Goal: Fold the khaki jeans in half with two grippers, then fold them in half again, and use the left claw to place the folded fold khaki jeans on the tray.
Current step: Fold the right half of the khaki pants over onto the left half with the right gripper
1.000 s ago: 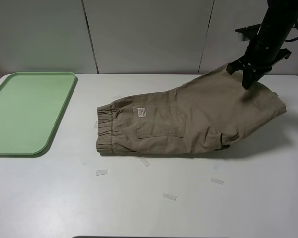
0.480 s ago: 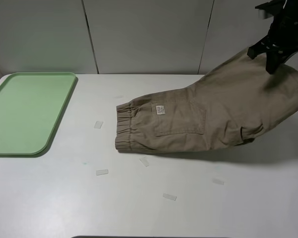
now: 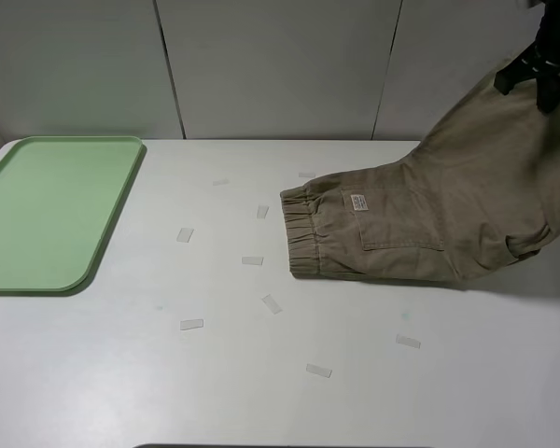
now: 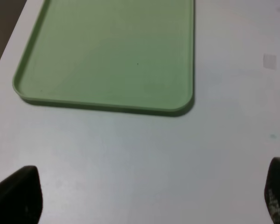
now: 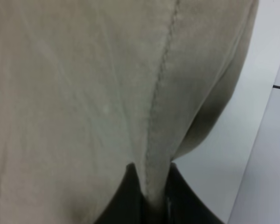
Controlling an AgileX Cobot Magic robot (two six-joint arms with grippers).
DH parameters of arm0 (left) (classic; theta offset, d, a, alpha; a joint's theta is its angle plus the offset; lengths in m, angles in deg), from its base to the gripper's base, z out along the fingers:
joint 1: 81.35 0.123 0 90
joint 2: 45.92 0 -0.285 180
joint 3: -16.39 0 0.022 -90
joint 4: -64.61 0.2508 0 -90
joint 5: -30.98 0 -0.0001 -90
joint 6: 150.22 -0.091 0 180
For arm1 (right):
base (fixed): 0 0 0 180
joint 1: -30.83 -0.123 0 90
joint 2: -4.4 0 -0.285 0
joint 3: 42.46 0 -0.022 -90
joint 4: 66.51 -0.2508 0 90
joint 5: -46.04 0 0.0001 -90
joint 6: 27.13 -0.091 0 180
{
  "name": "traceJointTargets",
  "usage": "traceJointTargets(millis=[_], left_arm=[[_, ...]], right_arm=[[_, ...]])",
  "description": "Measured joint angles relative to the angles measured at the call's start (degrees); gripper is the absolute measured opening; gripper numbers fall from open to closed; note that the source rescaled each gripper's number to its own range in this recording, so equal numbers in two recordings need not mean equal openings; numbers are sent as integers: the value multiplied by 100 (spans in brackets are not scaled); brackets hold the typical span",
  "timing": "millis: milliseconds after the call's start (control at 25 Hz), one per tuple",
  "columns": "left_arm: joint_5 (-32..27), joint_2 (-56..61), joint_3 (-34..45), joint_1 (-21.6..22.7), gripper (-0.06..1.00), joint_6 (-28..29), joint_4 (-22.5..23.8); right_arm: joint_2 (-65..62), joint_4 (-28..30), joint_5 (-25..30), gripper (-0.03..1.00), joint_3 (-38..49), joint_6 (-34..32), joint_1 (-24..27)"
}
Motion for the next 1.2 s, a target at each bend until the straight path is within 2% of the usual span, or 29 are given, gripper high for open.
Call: traceJointTargets(millis=[200,360,800,1000,1200], left_arm=[[0,0,0,0,94,0,0],[0,0,0,0,94,0,0],[0,0,0,0,93,0,0],[0,0,0,0,93,0,0],[0,0,0,0,93,0,0]], right_arm=[[0,-285,0,5,0,-109,-16],[0,-308,0,5,0,-381,-239],[98,-315,56,5,0,-1308,-1430],[486,-499,44,5,0,-1732,-2052],[795,-698,20,5,0,-2169,-2351]])
